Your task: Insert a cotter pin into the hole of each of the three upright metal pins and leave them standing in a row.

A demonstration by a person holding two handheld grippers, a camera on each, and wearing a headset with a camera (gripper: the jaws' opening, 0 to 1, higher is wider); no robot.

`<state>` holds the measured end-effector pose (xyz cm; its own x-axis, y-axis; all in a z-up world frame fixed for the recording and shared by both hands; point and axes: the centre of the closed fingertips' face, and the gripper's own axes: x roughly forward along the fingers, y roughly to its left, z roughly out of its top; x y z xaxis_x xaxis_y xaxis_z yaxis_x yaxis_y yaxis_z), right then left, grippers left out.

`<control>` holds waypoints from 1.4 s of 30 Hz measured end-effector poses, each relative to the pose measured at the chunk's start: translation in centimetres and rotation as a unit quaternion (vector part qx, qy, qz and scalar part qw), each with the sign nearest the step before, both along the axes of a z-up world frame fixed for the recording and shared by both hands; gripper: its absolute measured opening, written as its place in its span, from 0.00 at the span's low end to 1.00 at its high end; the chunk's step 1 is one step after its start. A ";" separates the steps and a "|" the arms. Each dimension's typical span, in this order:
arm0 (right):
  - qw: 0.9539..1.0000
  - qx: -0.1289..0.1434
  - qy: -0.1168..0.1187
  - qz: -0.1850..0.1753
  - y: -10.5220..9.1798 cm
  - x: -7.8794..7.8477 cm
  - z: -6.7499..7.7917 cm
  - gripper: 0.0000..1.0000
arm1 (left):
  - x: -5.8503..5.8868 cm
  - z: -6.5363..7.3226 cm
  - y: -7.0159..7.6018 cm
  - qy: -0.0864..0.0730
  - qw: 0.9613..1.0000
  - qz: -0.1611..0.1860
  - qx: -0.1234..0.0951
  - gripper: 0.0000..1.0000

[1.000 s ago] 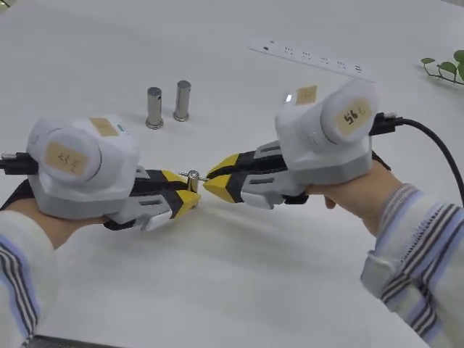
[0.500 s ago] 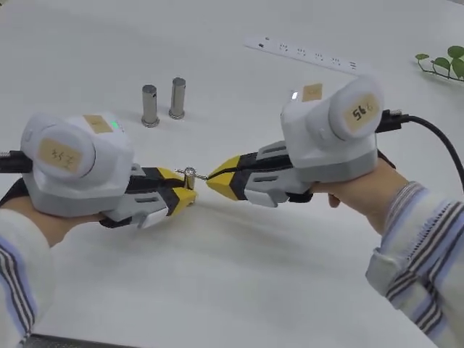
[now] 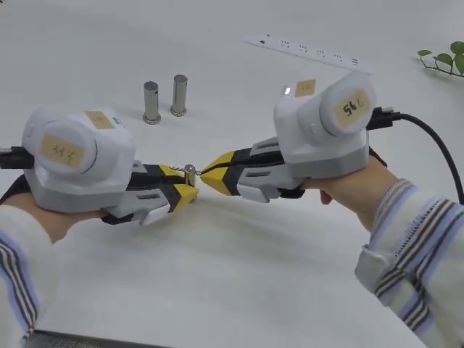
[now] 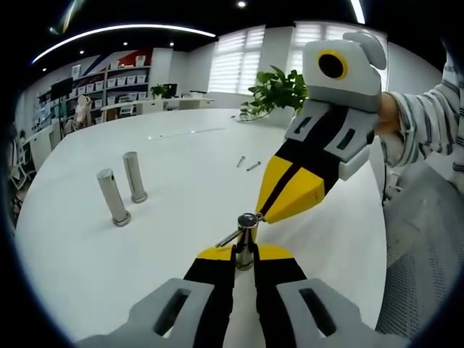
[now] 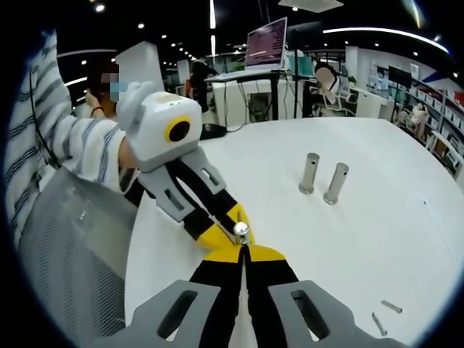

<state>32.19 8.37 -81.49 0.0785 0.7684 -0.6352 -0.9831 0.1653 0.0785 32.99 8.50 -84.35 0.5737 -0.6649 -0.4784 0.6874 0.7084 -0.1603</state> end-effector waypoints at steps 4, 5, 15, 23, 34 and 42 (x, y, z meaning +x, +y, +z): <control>1.000 0.000 0.000 0.001 -0.1 -0.1 0.0 0.04 | 0.0 0.0 -0.1 0.002 1.000 0.001 -0.001 0.08; 1.000 0.000 -0.001 0.002 -0.1 -0.1 0.0 0.05 | -0.1 -0.1 -0.1 0.003 1.000 0.000 -0.002 0.08; 1.000 0.001 -0.003 0.006 0.0 -0.4 0.2 0.11 | -0.1 -0.1 0.0 0.006 1.000 0.000 0.000 0.09; 1.000 0.003 -0.009 0.012 0.4 -0.4 0.2 0.13 | -0.4 -0.4 0.9 0.003 0.999 -0.008 0.035 0.18; 1.000 -0.005 -0.009 -0.003 1.1 -0.3 -0.9 0.15 | -1.4 -0.5 3.1 0.013 0.998 -0.005 0.059 0.30; 1.000 -0.009 -0.014 -0.013 1.7 -0.2 -1.8 0.15 | -2.0 -0.9 4.2 0.025 0.998 0.009 0.065 0.32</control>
<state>31.97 10.05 -83.26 0.1154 0.7541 -0.6466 -0.9804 0.1911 0.0479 31.03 12.66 -85.22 0.5580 -0.5853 -0.5883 0.6678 0.7375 -0.1005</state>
